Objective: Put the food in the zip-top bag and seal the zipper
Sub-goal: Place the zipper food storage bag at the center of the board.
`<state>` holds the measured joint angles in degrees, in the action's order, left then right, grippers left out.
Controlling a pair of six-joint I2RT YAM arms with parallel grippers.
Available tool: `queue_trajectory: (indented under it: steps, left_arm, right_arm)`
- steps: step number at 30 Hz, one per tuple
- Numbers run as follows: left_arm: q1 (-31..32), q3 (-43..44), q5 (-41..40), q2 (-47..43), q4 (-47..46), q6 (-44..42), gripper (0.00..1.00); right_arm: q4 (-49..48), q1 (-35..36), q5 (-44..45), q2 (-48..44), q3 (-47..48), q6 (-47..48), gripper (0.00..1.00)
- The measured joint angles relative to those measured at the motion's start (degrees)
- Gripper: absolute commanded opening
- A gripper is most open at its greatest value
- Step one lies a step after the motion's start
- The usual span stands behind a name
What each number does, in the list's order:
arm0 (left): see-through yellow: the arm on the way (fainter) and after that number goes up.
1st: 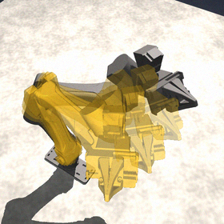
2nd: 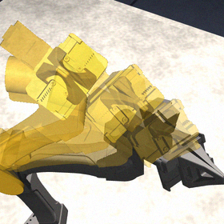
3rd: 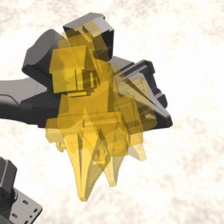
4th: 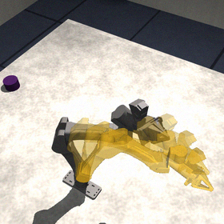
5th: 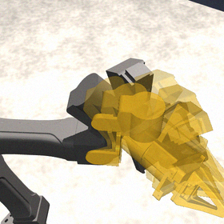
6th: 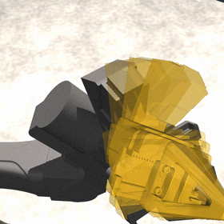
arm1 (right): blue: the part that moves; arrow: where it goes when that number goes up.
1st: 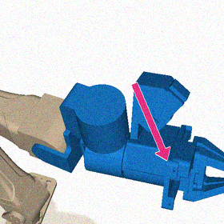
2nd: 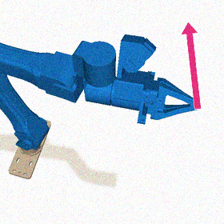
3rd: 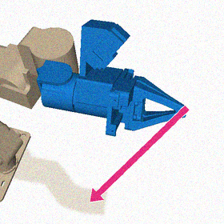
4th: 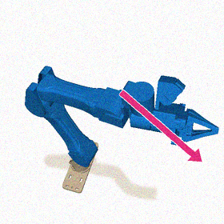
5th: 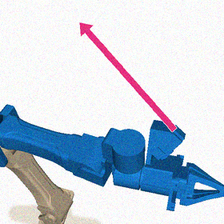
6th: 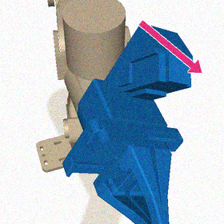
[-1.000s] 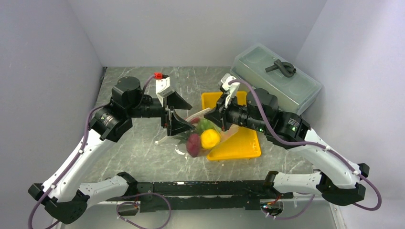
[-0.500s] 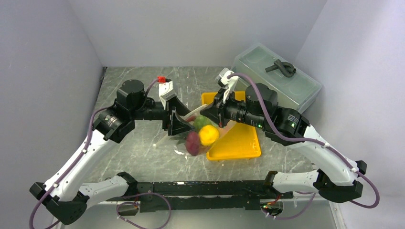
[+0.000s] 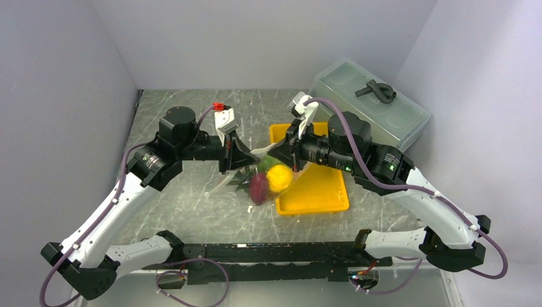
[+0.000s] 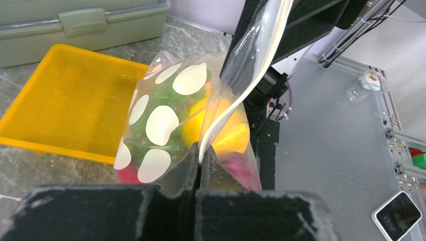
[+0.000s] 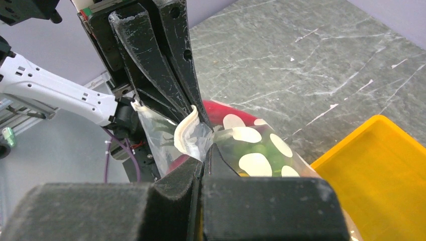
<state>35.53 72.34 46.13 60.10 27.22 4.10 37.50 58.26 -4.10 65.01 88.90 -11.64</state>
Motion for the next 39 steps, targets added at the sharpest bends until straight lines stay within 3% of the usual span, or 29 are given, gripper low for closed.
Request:
queue_trajectory:
  steps: [5, 9, 12, 29, 39]
  left_arm:
    - [0.2, 0.0, -4.1, -0.4, 0.9, -0.5, 0.00]
    - [0.2, 0.0, -9.7, -0.6, 4.6, -1.4, 0.00]
    - [0.2, 0.0, -14.4, -0.6, 6.9, -2.5, 0.00]
    - [0.2, 5.1, -45.2, 3.9, 13.0, -10.8, 0.00]
    - [0.2, 4.2, -67.6, 9.9, 7.3, -18.7, 0.00]
  right_arm:
    - [-0.3, 0.0, 1.0, -0.2, -0.6, 0.0, 0.18]
    - [-1.2, 0.0, 3.3, -2.2, -1.4, -0.2, 0.43]
    - [-1.2, 0.0, 5.9, -4.2, -1.5, 0.1, 0.52]
    - [-0.9, -0.1, 15.0, -12.3, -9.4, 0.7, 0.59]
    - [-1.0, -0.1, 15.5, -13.2, -10.7, 0.6, 0.59]
